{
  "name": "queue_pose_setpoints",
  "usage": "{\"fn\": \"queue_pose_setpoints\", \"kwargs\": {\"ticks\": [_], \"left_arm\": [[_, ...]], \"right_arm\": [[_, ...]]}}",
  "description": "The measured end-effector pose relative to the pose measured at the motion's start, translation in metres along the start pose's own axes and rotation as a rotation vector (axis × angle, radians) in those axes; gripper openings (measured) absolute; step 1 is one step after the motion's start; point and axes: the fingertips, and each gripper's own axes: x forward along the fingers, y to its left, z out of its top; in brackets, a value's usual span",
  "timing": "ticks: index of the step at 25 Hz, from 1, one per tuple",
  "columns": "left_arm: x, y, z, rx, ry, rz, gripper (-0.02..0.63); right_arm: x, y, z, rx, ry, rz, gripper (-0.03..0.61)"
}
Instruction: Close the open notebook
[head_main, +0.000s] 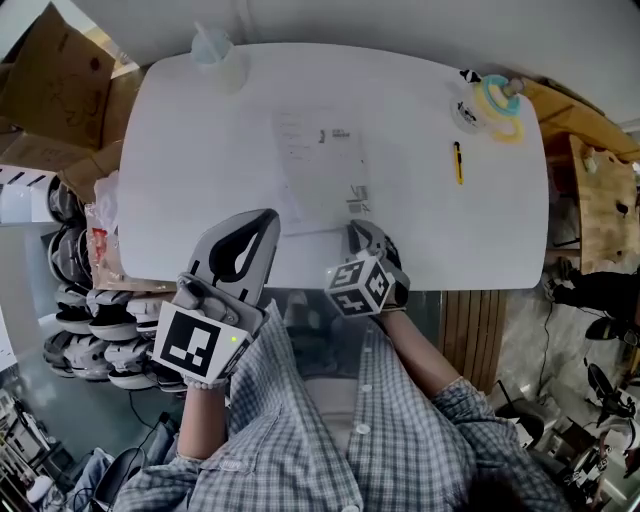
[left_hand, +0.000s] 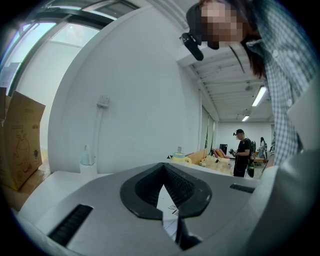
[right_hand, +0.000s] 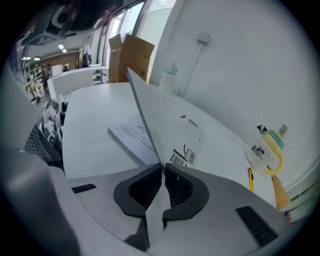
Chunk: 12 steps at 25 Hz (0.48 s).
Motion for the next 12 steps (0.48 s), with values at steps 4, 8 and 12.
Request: {"fn": "queue_pose_setpoints", "kwargs": {"ticks": [4, 8, 12], "left_arm": [[-0.002, -0.002, 0.005, 0.002, -0.012, 0.002, 0.005], [-0.004, -0.001, 0.007, 0.005, -0.024, 0.006, 0.006], [-0.004, -0.005, 0.009, 0.008, -0.03, -0.004, 0.005]], "right_arm": [[0.006, 0.007, -0.004, -0.074, 0.031, 0.007, 0.031], [0.008, 0.014, -0.005, -0.165, 0.048, 0.062, 0.035], [0.005, 0.015, -0.006, -0.203, 0.058, 0.13, 0.041]]}}
